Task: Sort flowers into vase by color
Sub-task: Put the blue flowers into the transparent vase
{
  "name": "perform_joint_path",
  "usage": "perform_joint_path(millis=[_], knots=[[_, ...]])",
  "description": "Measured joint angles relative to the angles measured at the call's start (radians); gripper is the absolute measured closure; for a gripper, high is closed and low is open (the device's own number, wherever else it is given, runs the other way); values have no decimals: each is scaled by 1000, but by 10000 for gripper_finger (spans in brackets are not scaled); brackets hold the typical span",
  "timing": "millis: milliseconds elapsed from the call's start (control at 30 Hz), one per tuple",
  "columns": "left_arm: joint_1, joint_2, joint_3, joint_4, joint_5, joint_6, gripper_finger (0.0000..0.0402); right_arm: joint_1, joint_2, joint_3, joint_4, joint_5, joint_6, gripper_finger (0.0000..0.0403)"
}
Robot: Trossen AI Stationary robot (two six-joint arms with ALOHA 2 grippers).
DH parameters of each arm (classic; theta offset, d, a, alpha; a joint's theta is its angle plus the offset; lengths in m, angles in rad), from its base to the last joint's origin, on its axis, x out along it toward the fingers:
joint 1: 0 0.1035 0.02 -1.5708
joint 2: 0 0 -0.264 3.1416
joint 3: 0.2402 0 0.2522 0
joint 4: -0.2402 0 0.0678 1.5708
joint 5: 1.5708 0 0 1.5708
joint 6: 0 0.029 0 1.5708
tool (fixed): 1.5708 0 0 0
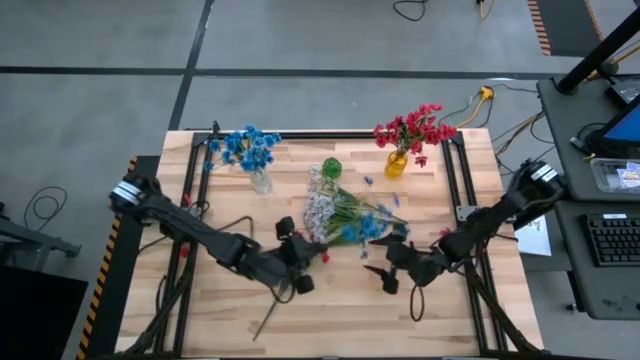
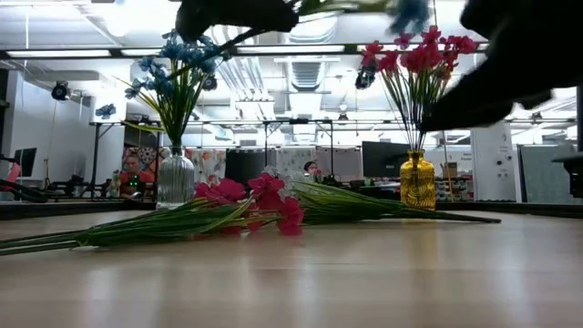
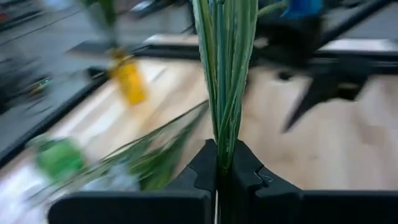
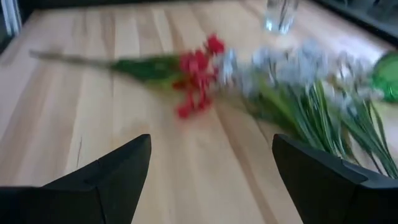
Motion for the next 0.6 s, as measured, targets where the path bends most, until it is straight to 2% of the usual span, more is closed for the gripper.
perform_joint_path(millis=[200,333,433,600], knots=[[1,-71,-257,582,189,237,401,-31,106,1,384,-1,-203,76],[0,-57,-367,860,263,276,401,-32,163,17,647,-7,-382,76],[1,-25,-404,983,265,275,401,-46,199,45,762,-7,-489,76],[2,16,-401,1014,268,296,401,-91,245,128,795,-52,-565,76]])
